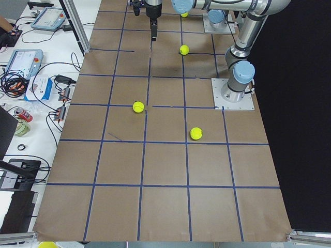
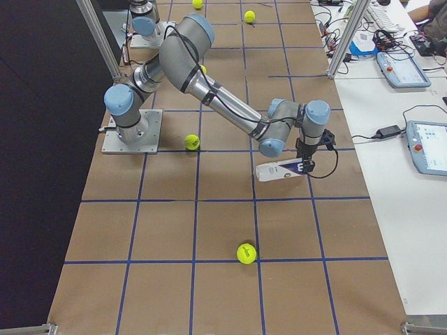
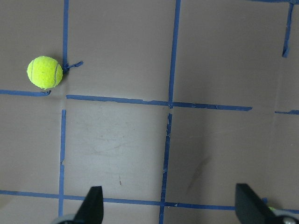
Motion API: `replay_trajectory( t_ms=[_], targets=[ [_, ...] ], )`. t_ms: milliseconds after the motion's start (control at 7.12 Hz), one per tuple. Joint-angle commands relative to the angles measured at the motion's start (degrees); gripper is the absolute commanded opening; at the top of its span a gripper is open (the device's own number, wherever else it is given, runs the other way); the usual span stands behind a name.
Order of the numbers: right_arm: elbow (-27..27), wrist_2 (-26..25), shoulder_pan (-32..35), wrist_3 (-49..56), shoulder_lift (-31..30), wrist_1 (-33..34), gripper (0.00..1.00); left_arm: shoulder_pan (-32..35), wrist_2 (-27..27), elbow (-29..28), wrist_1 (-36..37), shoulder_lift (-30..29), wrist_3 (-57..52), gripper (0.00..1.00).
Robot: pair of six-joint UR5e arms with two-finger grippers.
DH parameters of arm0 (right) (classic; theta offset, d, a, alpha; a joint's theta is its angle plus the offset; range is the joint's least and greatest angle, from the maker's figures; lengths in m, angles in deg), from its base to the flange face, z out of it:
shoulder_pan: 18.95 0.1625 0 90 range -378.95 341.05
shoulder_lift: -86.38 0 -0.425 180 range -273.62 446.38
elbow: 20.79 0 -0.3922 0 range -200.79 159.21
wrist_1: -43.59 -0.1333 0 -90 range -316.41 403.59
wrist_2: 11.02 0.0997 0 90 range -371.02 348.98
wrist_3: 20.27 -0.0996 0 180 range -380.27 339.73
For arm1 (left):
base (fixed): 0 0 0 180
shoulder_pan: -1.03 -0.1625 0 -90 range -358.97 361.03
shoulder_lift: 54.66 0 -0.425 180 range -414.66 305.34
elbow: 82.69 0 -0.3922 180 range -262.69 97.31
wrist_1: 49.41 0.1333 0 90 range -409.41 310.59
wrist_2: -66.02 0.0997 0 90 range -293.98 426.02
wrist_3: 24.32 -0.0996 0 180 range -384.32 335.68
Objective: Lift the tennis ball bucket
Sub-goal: 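Close the right gripper on the can's top and lift it, then carry the can toward the table center and lay it on its side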
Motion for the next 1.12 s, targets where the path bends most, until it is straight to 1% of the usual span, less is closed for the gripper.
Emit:
replay_trajectory(
  t_ms=[0,140,281,421,562,702,843,983],
  targets=[
    [0.6,9.7,0.5,4.4,-5.5,-1.6,0.52,0.0,0.0,-0.1,0.0,0.0,0.0,1.00],
    [-0.2,11.4,2.1,12.6,-6.8,-2.3,0.54,0.1,0.1,-0.1,0.0,0.1,0.0,1.00],
    [-2.7,14.8,3.7,22.0,-7.0,-2.5,0.54,0.0,0.1,-0.1,0.0,0.1,0.0,1.00],
    [-4.0,15.8,7.2,22.9,-9.1,-2.6,0.54,0.1,0.1,-0.1,0.0,0.1,0.0,1.00],
    [-4.3,15.0,13.5,23.0,-11.9,-5.3,0.56,0.0,0.1,-0.1,0.0,0.1,0.0,1.00],
    [-4.4,14.8,21.2,23.8,-13.6,-9.0,0.54,0.0,0.0,-0.1,0.0,0.1,0.0,1.00],
    [-4.4,14.5,27.1,24.8,-13.7,-9.0,0.54,0.0,0.0,-0.1,0.0,0.1,0.0,1.00],
    [-4.4,12.2,33.3,25.3,-13.7,-9.0,0.54,-0.1,0.0,-0.1,0.0,0.1,0.0,1.00]
  ],
)
